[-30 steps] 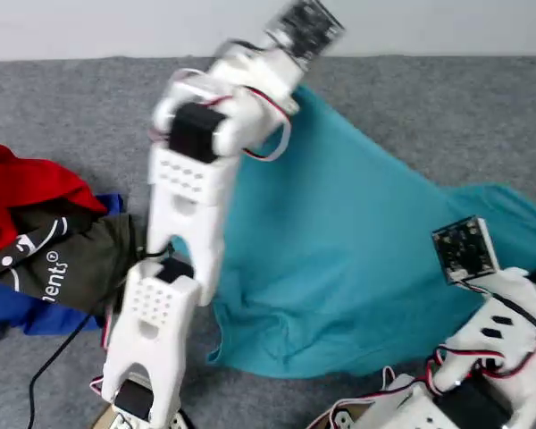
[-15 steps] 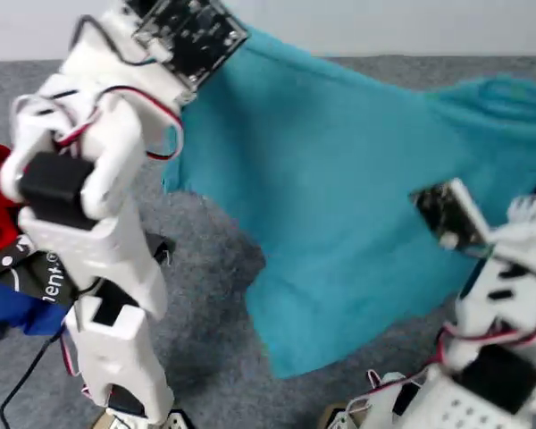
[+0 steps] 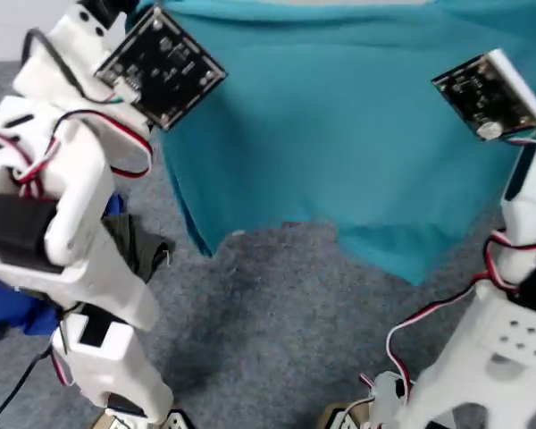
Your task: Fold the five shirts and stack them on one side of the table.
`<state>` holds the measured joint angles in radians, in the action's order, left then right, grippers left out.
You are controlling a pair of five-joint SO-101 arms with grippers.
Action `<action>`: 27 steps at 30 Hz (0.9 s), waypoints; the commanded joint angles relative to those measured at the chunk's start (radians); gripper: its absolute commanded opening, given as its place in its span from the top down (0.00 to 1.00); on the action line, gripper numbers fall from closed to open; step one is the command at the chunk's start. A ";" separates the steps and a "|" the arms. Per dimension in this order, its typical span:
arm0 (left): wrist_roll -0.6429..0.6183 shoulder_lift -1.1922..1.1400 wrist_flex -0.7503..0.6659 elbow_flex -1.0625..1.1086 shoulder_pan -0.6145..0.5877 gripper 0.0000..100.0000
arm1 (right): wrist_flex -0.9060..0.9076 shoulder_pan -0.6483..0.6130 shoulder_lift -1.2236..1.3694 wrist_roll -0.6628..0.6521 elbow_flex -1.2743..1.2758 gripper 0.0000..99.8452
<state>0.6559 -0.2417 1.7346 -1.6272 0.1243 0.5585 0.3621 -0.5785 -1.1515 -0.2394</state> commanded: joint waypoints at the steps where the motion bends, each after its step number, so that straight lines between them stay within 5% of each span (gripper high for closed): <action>1: 0.009 0.071 0.021 -0.038 -0.012 0.99 | 0.127 -0.015 0.005 0.006 -0.115 0.99; 27: 0.009 0.916 0.020 1.040 -0.011 0.99 | 0.699 0.079 0.004 0.032 -0.675 0.99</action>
<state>0.6559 0.6452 1.7346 -0.6651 0.1212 1.1830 0.4235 -0.5923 -1.1285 -0.8869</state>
